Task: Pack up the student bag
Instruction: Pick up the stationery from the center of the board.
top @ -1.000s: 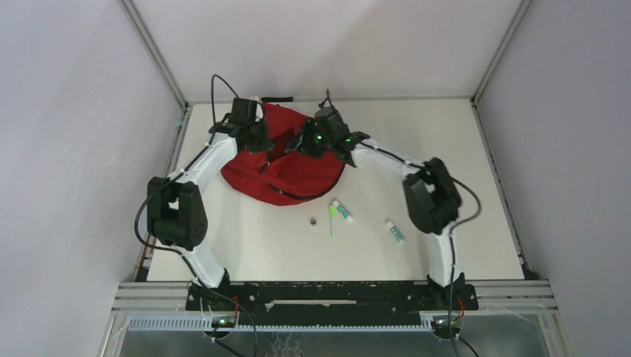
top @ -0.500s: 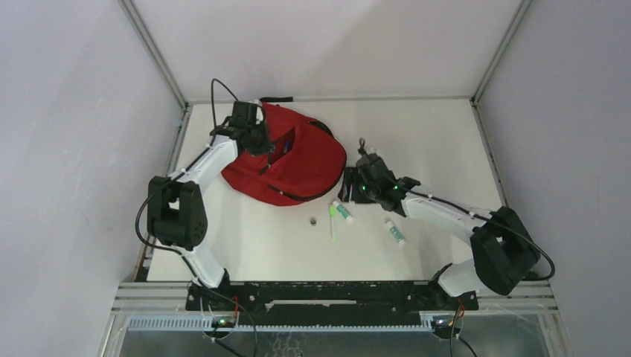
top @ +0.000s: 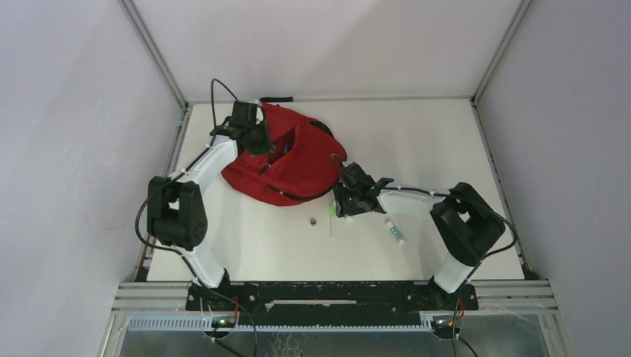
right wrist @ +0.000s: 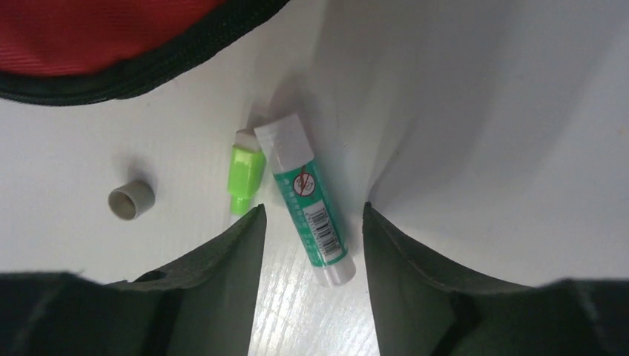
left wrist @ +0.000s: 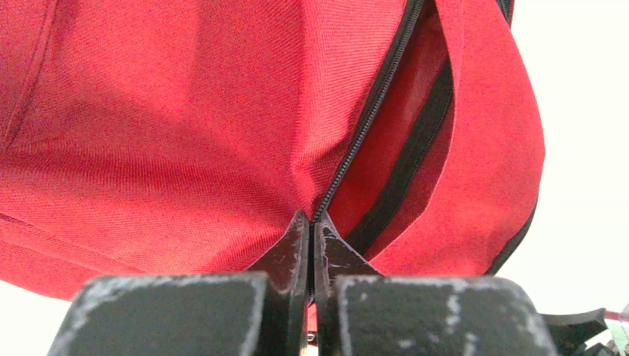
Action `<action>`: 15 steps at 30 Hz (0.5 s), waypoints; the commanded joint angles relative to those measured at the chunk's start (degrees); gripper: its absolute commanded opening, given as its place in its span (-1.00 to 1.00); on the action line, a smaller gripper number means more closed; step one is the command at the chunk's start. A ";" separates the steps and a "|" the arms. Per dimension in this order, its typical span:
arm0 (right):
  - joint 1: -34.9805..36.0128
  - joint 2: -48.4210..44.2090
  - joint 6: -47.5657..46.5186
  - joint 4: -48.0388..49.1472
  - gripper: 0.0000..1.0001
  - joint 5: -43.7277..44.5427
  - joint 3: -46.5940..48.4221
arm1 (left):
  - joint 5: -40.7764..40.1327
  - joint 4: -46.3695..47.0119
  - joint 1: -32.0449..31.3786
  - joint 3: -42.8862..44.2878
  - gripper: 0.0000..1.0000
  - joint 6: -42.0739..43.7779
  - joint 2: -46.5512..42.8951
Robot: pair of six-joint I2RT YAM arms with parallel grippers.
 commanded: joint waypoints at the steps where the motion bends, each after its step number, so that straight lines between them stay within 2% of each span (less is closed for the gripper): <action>1: -1.06 2.08 -1.29 2.75 0.10 0.96 2.11 | 2.08 0.51 0.07 0.01 -1.00 -0.78 -3.65; 3: -1.28 2.75 -1.04 2.61 -0.05 1.52 2.11 | 1.99 0.42 0.03 0.01 -1.00 -0.66 -3.74; 9: -1.44 0.01 -0.48 -0.49 -0.66 4.15 2.11 | 2.01 0.32 0.03 0.04 -1.00 -0.44 -3.77; 12: -1.48 -5.04 -0.23 -1.72 -0.78 4.09 2.51 | 2.45 0.34 -0.01 0.38 -1.00 -0.54 -3.83; 15: -1.92 -9.61 1.44 -1.74 -0.78 2.28 4.57 | 2.35 0.19 0.07 0.47 -1.00 -0.39 -4.00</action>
